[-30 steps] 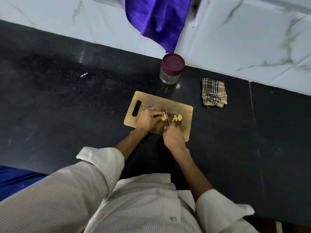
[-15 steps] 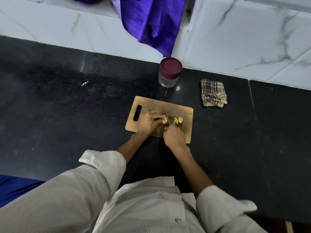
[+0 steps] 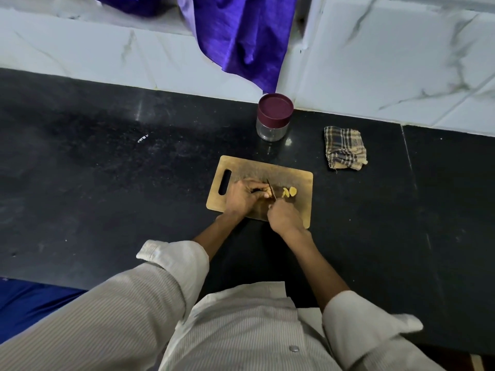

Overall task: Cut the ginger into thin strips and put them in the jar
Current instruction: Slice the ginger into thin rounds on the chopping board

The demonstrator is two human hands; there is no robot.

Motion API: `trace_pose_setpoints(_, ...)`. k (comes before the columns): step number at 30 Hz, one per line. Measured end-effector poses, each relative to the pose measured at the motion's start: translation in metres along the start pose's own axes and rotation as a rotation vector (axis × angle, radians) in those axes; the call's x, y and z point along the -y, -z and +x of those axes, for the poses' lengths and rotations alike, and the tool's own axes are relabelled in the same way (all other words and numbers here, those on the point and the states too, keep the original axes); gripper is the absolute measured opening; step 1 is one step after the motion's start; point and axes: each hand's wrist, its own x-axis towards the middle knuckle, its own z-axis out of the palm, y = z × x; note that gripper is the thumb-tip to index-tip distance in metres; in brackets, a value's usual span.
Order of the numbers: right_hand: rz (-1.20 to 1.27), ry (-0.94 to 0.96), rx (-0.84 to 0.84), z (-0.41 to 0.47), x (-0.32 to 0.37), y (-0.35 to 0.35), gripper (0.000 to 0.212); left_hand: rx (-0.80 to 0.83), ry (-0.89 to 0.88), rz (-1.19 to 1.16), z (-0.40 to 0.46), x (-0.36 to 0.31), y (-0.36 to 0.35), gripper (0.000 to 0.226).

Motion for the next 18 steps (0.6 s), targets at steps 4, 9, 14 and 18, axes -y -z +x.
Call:
trace_pose_setpoints(4, 0.019, -0.012, 0.03, -0.018, -0.022, -0.012, 0.028, 0.003, 0.028, -0.024, 0.0, 0.0, 0.001, 0.026)
trace_pose_setpoints(9, 0.05, -0.051, 0.031, -0.021, -0.021, -0.011, 0.028, 0.043, 0.059, -0.052, 0.0, 0.0, 0.004, 0.027)
trace_pose_setpoints(14, 0.021, 0.008, 0.012, -0.009, 0.001, -0.001, 0.032, 0.04, 0.033, -0.04, -0.001, 0.003, 0.004, 0.027)
trace_pose_setpoints(18, -0.01, 0.004, 0.035, -0.01, -0.008, -0.004, 0.031, 0.023, 0.033, -0.01, -0.002, 0.002, 0.001, 0.025)
